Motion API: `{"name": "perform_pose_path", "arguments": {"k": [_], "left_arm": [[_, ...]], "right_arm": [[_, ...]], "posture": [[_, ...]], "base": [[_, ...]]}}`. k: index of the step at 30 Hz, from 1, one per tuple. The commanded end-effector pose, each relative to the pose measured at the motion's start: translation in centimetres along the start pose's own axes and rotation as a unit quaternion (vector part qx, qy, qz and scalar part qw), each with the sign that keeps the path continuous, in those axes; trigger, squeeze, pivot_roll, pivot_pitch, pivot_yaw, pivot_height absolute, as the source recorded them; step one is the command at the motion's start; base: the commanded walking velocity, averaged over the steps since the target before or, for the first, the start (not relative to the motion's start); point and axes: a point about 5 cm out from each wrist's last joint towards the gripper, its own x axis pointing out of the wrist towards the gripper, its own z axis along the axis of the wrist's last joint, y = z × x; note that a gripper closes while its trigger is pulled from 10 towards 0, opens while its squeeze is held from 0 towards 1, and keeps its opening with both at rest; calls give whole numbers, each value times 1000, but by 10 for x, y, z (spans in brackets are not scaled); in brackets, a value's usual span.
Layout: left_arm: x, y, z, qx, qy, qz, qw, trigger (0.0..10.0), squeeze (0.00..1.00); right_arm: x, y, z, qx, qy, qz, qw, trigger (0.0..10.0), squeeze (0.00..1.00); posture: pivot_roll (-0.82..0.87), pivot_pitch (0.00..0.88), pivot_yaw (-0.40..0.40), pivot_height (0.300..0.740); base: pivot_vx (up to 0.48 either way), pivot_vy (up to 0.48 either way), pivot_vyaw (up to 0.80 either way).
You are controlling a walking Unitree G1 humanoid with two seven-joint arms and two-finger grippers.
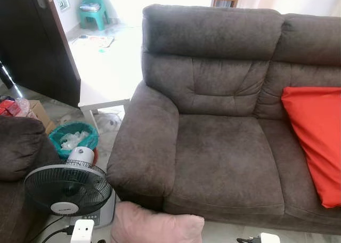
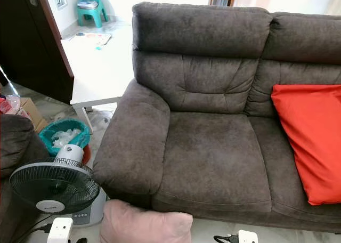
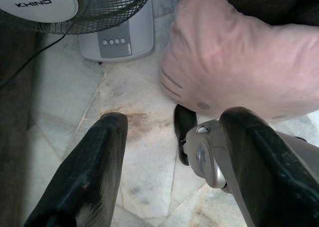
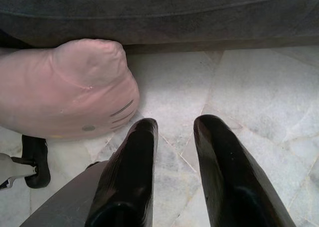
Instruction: Move the pillow to the sofa from floor
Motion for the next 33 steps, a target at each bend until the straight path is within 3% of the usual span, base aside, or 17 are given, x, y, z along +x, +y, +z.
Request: {"name": "perform_pose_path", "arguments": {"k": [1,8,9,10,11,13,33], "left_arm": [[-1,2,-5,6,13,1,1000,10000,0],[-1,2,-5,6,13,1,1000,10000,0],[-1,2,-5,6,13,0,1000,10000,0],[-6,-1,-22,0,32,-2,999,10000,0],[-6,-1,-22,0,32,-2,999,10000,0],[-15,-5,-48,-10,59,-3,998,10000,0],[-17,2,-48,1,57,5,998,10000,0]], "right_arm": [[0,-1,0,4,-1,-3,1000,10000,0],[0,-1,0,4,-1,-3,1000,10000,0],[0,-1,0,5,1,-3,1000,10000,0],[-5,-3,-15,-5,23,-6,1000,10000,0],[-5,-3,-15,-5,23,-6,1000,10000,0],[-13,-5,-38,-18,55,-9,998,10000,0],[-13,0,-42,-1,53,-10,999,10000,0]], "posture": [[58,22,-47,740],[58,22,-47,740],[0,0,0,740],[131,0,-99,740],[131,0,-99,740],[128,0,-94,740],[139,0,-70,740]], "base": [[0,0,0],[0,0,0],[0,0,0],[0,0,0],[0,0,0],[0,0,0],[0,0,0]]}}
